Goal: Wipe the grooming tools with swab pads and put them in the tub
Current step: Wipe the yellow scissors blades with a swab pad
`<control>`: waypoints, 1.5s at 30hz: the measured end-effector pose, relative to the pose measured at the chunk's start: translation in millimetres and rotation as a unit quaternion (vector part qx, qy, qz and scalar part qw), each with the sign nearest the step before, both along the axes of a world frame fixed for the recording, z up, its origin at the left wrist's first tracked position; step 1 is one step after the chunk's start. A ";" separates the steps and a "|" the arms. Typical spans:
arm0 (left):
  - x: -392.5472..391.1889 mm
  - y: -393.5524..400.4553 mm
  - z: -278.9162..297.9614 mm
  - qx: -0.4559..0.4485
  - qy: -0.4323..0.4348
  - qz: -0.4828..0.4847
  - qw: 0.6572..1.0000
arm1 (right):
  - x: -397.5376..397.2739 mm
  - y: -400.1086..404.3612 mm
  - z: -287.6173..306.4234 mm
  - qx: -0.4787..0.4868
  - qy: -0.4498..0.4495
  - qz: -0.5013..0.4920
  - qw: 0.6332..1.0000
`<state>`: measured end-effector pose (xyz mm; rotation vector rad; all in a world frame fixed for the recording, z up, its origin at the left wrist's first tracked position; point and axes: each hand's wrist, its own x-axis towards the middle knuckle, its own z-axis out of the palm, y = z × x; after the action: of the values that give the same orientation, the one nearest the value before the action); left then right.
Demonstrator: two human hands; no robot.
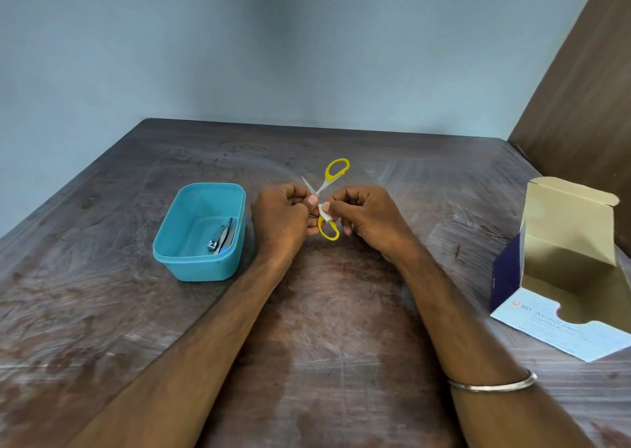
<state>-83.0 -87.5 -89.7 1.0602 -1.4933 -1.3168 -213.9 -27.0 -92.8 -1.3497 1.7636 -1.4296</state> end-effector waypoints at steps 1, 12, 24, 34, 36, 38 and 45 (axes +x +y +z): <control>0.0 0.2 0.0 -0.002 0.001 0.000 1.000 | 0.5 -0.6 -0.9 -0.001 0.004 -0.004 1.000; -0.1 6.4 5.5 0.005 0.028 -0.012 1.000 | 3.2 -1.4 -0.2 -0.013 -0.010 0.001 1.000; 1.0 5.8 4.4 -0.020 0.022 -0.040 0.999 | 0.3 0.0 0.5 0.015 -0.043 -0.023 0.999; -0.9 -2.1 2.9 0.018 0.053 0.003 0.998 | -2.3 4.8 3.3 -0.023 -0.125 -0.042 0.991; -0.5 -3.3 2.1 0.021 0.055 0.005 0.998 | -2.4 5.3 4.6 -0.027 -0.143 -0.047 0.988; 0.0 -3.3 2.1 0.023 0.058 -0.001 0.998 | -3.3 4.5 4.9 -0.030 -0.166 -0.055 0.984; -0.4 -2.0 2.5 0.041 0.068 -0.013 0.997 | -7.4 4.0 6.1 -0.045 -0.245 -0.051 0.967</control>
<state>-83.4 -89.6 -87.2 0.9843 -1.3661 -1.4498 -221.2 -23.0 -86.6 -0.8505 1.4694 -1.7369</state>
